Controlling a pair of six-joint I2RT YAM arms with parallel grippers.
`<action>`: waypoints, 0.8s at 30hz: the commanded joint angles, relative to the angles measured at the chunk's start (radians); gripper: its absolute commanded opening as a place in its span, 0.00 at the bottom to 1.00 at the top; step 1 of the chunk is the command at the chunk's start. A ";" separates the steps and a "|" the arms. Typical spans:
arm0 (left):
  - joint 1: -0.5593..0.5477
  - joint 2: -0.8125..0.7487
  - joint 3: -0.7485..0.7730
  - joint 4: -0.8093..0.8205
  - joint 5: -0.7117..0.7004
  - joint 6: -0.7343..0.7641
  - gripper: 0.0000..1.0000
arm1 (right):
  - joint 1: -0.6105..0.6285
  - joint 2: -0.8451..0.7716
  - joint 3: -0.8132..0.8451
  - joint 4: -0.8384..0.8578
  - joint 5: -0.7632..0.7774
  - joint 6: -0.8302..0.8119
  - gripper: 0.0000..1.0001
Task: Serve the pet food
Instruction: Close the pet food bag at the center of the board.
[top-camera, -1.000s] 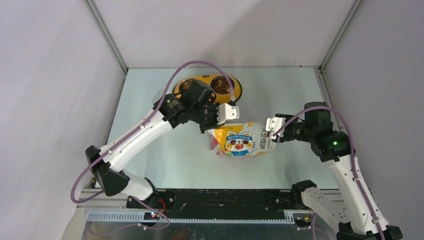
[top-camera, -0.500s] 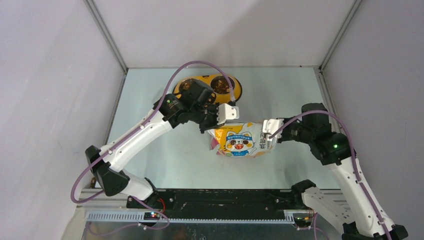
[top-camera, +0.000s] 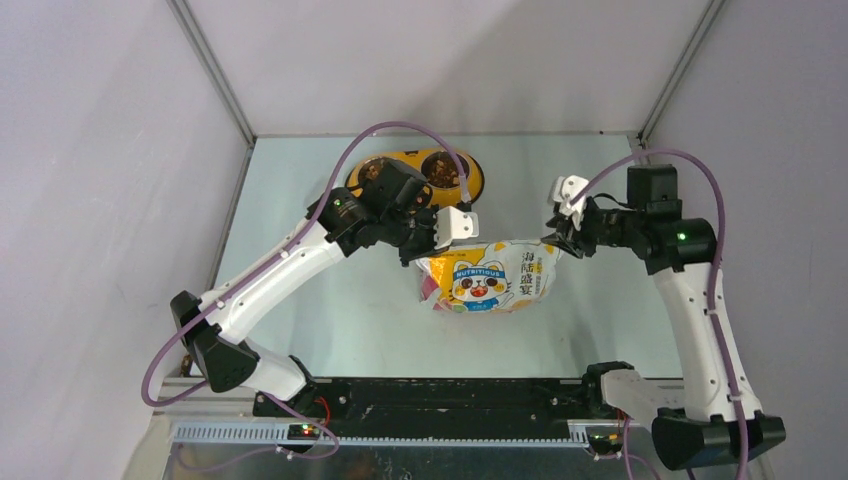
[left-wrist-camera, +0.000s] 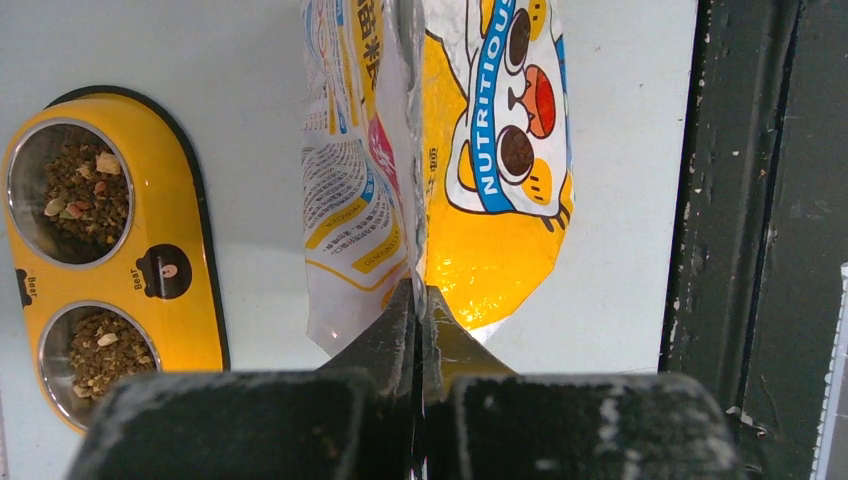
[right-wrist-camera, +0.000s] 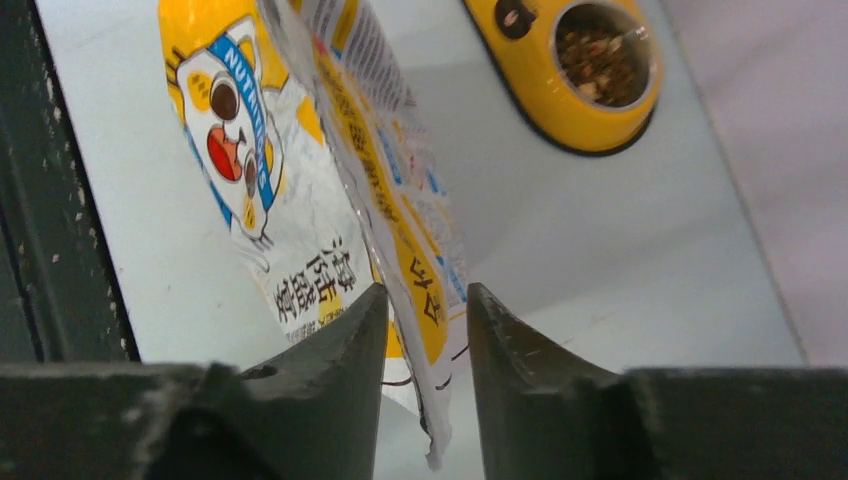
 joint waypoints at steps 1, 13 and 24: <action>0.011 -0.066 0.008 -0.028 -0.014 0.004 0.00 | -0.008 -0.088 0.037 0.071 -0.033 -0.044 0.45; 0.011 -0.064 0.010 -0.028 -0.015 0.003 0.00 | -0.001 -0.191 -0.107 0.072 0.137 -0.265 0.69; 0.012 -0.060 0.008 -0.029 -0.019 0.004 0.00 | 0.076 -0.198 -0.159 0.136 0.264 -0.265 0.05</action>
